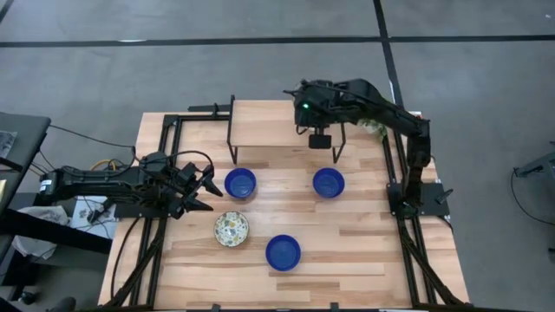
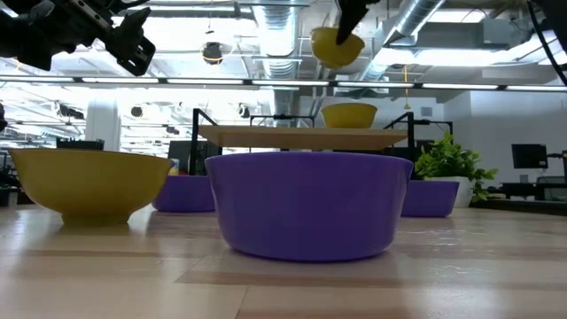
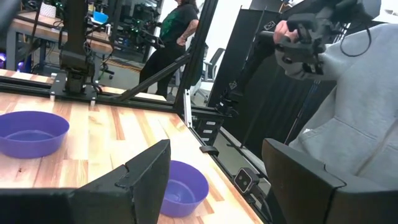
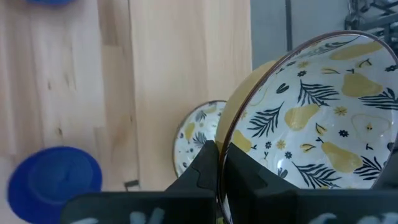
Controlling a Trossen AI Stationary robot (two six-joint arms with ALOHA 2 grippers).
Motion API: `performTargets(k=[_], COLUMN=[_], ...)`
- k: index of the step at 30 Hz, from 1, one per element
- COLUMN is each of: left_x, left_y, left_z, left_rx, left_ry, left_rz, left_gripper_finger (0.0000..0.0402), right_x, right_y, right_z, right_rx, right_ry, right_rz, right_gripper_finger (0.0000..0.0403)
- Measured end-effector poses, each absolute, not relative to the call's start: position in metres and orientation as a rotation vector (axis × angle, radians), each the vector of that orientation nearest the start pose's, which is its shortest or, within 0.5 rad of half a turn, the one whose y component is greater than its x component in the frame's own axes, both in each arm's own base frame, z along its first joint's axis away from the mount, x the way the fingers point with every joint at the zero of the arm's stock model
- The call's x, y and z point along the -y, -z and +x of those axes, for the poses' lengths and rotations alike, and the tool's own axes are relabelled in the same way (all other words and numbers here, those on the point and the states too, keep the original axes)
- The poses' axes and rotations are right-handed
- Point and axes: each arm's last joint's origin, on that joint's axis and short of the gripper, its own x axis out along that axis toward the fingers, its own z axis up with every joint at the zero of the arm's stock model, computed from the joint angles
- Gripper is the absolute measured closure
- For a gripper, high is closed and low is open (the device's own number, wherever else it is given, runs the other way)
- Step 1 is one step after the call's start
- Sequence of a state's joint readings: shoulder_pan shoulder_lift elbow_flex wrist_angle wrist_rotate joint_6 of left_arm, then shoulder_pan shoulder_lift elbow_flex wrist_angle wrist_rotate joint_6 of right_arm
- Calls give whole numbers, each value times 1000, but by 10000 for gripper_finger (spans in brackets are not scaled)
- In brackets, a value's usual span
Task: Pick & Place Mini bowls
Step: Stack the top white patterned bowl on top of the white bowl on the shelf
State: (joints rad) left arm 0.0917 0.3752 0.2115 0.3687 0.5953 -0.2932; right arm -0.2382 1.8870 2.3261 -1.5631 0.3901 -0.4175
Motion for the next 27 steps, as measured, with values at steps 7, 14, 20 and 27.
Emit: performTargets(k=[7, 14, 20, 27], left_x=[6, 6, 6, 6], left_y=[-238, -238, -238, -238], left_z=[117, 117, 117, 117], left_rx=[120, 120, 119, 119], left_ry=[526, 526, 526, 526], left_rz=[-216, -216, -217, -216], left_gripper_finger=[149, 149, 149, 149], right_x=[118, 127, 140, 154], right_y=[-409, -390, -371, -364], right_z=[323, 325, 327, 326], right_rx=[-1324, -1373, -1406, -1398], right_ry=[299, 260, 273, 311], right_rz=[-361, -311, -266, -235], right_gripper_finger=[403, 403, 403, 403])
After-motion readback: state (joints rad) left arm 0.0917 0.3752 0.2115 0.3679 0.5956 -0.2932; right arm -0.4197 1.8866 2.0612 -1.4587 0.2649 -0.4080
